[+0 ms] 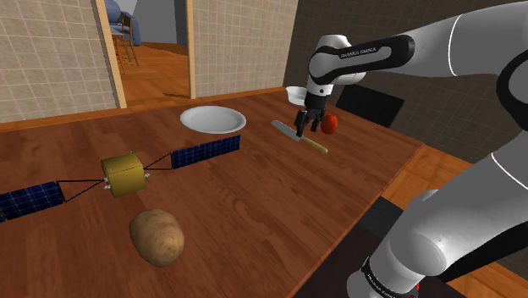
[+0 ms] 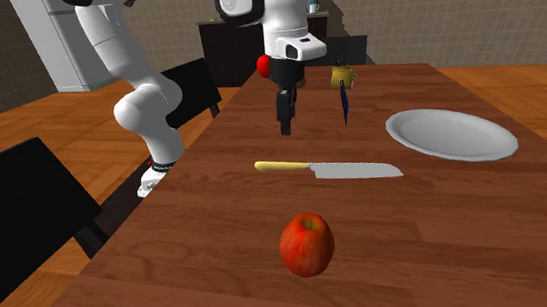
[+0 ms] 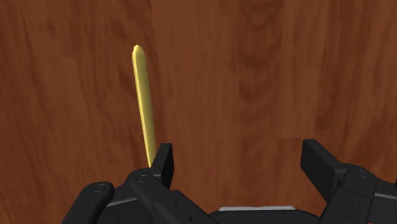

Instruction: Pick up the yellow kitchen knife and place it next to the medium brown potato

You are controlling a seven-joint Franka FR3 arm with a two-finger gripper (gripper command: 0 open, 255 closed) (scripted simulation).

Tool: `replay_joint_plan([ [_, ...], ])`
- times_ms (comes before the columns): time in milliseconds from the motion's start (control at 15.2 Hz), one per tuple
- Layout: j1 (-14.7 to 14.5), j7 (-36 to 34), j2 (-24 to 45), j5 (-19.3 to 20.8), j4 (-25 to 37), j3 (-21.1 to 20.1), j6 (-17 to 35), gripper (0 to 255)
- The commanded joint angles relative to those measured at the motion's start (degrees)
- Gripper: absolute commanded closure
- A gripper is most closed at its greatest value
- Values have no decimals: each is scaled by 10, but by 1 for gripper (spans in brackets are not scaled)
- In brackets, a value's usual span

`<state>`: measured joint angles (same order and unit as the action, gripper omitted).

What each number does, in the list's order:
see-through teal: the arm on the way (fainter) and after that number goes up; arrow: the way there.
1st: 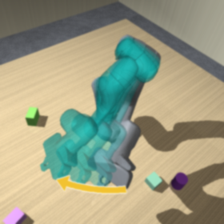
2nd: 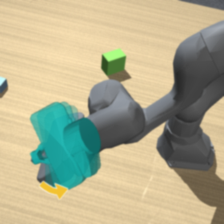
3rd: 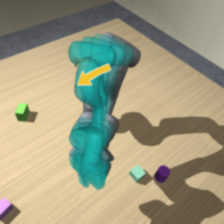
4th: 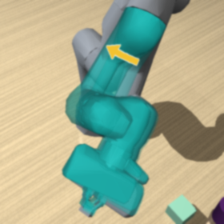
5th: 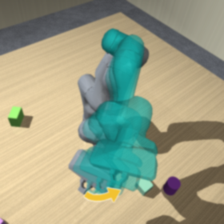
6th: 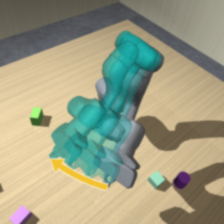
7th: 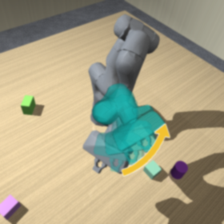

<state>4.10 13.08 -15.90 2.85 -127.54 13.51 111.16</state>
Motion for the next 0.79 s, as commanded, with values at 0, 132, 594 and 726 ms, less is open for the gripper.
replay_joint_plan([
  [0, 3, 21, 42, -5, 29, 13, 18, 0],
  [132, 6, 41, 83, -14, 59, 23, 32, 0],
  [594, 19, 92, 192, -46, 142, 43, 64, 0],
  [726, 20, 94, 197, -48, 132, 42, 79, 0],
])
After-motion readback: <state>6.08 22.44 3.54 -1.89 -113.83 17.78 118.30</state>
